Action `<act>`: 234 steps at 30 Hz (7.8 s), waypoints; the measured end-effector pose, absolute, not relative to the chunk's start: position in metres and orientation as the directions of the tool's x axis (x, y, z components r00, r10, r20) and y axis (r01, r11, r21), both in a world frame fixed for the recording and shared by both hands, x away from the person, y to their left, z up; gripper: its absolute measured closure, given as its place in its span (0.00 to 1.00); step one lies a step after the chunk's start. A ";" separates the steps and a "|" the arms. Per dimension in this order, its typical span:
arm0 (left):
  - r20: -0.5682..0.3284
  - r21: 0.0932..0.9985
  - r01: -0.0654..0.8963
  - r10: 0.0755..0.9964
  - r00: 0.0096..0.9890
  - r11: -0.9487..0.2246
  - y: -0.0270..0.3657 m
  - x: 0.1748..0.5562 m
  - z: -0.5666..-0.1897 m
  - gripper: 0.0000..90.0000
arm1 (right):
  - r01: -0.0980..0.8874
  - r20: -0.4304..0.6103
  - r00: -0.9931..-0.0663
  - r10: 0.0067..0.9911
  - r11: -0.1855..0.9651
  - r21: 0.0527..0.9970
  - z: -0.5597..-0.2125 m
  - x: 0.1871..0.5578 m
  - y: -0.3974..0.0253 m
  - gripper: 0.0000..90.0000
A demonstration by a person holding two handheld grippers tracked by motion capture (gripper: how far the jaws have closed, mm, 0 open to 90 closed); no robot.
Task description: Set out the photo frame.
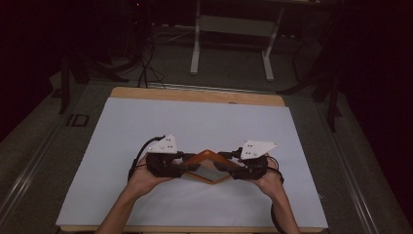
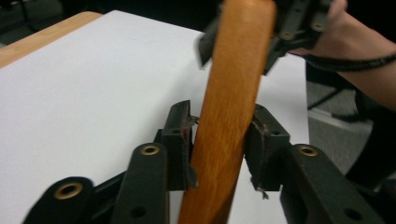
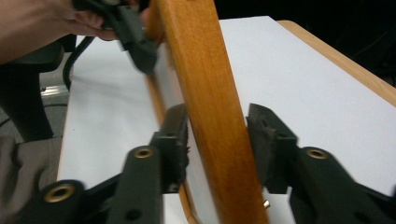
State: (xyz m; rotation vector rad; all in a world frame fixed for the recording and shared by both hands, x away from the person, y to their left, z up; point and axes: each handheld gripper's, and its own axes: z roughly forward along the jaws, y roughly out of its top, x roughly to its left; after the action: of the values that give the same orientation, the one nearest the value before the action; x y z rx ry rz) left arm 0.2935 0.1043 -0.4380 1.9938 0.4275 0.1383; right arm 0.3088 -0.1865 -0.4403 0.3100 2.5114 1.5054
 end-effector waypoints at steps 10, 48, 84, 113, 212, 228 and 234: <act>-0.186 0.907 0.325 0.438 0.880 -0.268 0.119 0.304 -0.442 0.47 | 0.050 -0.110 -0.951 0.291 0.491 0.870 -0.438 0.306 -0.193 0.75; -0.205 0.900 0.357 0.481 0.852 -0.250 0.103 0.314 -0.475 0.40 | 0.111 -0.063 -0.941 0.332 0.480 0.870 -0.444 0.309 -0.221 0.76; -0.188 0.889 0.358 0.485 0.854 -0.286 0.061 0.305 -0.502 0.60 | 0.146 -0.031 -0.936 0.350 0.466 0.873 -0.449 0.311 -0.234 0.75; -0.184 0.881 0.350 0.450 0.874 -0.317 0.059 0.301 -0.496 0.72 | 0.182 -0.007 -0.933 0.361 0.486 0.855 -0.453 0.315 -0.243 0.70; -0.223 0.859 0.407 0.487 0.844 -0.311 0.124 0.326 -0.477 0.71 | 0.364 0.215 -0.879 0.425 0.310 0.878 -0.478 0.335 -0.188 0.69; -0.301 0.830 0.493 0.535 0.789 -0.260 0.128 0.338 -0.491 0.69 | 0.448 0.300 -0.844 0.445 0.276 0.850 -0.495 0.350 -0.179 0.68; -0.309 0.826 0.502 0.539 0.784 -0.257 0.128 0.339 -0.492 0.68 | 0.462 0.316 -0.834 0.452 0.260 0.848 -0.497 0.353 -0.178 0.67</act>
State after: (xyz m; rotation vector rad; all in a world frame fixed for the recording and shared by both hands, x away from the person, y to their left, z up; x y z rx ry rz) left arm 0.3395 0.1281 -0.4923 1.9058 0.7897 0.0432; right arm 0.3529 -0.1784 -0.4969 0.9069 2.5007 1.6890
